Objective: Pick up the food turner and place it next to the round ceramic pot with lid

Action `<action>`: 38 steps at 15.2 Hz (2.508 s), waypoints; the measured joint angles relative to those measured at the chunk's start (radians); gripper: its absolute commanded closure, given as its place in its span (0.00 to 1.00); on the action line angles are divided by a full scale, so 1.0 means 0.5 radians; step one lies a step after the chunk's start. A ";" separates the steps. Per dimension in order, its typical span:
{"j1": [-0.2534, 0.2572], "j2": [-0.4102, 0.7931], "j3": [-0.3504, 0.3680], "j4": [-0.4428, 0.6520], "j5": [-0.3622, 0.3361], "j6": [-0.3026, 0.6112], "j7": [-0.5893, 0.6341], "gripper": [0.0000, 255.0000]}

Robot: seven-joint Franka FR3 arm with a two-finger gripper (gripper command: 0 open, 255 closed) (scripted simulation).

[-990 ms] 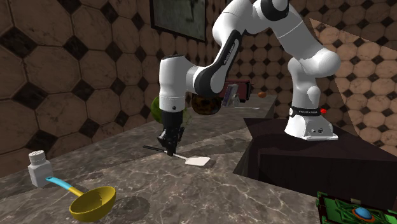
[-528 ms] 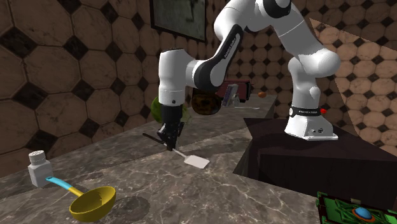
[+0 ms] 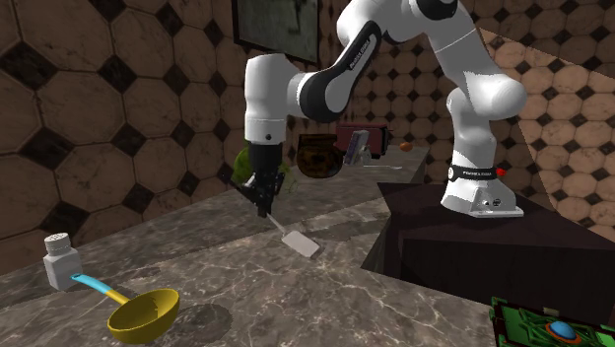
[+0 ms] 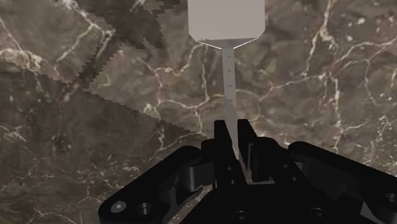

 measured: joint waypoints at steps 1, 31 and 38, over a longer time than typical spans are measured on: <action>-0.007 -0.023 0.009 -0.003 0.011 -0.020 -0.008 1.00; -0.096 -0.448 0.149 0.222 0.263 -0.635 -0.192 1.00; -0.095 -0.497 0.164 0.332 0.296 -0.788 -0.215 1.00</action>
